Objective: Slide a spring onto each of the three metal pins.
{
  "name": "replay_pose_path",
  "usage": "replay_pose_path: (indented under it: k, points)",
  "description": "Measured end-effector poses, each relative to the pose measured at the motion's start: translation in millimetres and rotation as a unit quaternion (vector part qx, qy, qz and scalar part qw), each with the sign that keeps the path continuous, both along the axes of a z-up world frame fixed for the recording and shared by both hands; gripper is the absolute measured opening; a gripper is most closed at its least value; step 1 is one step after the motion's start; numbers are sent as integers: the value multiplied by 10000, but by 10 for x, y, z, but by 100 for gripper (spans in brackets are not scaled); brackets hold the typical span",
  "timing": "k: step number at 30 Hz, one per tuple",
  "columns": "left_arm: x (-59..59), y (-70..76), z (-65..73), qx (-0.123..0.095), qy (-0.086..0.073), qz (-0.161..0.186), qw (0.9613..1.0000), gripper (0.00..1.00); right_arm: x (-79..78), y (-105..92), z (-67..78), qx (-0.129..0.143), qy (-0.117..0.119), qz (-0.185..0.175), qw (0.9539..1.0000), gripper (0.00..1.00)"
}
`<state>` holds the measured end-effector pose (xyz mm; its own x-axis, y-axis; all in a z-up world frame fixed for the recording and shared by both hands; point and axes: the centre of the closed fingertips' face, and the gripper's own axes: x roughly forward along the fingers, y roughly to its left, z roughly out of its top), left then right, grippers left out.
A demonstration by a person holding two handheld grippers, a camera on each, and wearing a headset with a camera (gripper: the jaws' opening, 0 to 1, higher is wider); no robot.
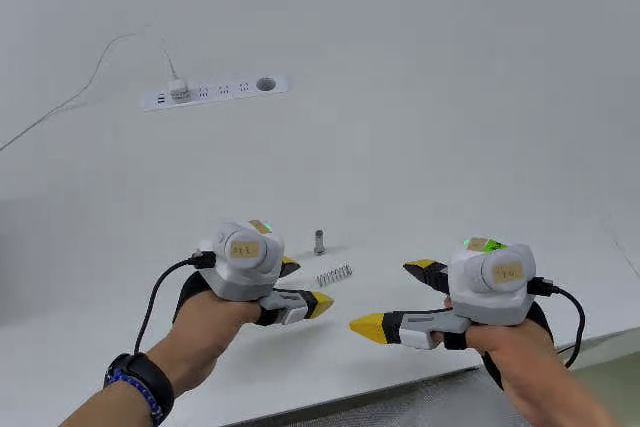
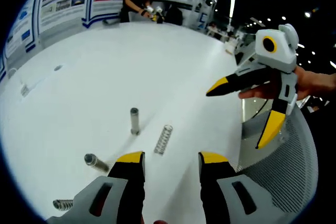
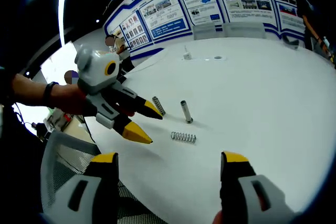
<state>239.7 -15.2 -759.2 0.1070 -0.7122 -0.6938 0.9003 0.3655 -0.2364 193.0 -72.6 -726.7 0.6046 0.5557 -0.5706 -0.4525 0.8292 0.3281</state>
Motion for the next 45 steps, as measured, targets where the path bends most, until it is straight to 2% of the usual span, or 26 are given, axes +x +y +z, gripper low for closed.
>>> replay_pose_path:
  k: [7,19,27,33,37,38,41,45]
  points:
    - [84,-66,-119,118,22,144,9998,30,13,-21,-3,39,23,13,10000,81]
    - [149,-182,-318,290,73,394,9988,19,-4,-51,-24,73,111,159,9998,81]
    - [129,-232,-425,437,34,354,9984,18,19,-119,-14,65,123,176,9997,81]
    - [173,-225,-417,406,-165,429,9981,12,-13,-85,-41,60,150,252,9996,81]
    - [115,-215,-413,402,-100,515,9978,11,-24,-43,-60,73,170,308,9994,81]
    - [97,-186,-407,444,-147,537,9975,11,-23,-32,-52,76,169,333,9993,81]
    - [49,-147,-387,380,-73,654,9971,11,-15,-13,-39,127,177,365,9991,80]
    - [-10,-49,-335,359,-49,746,9966,10,18,0,-35,186,175,373,9990,79]
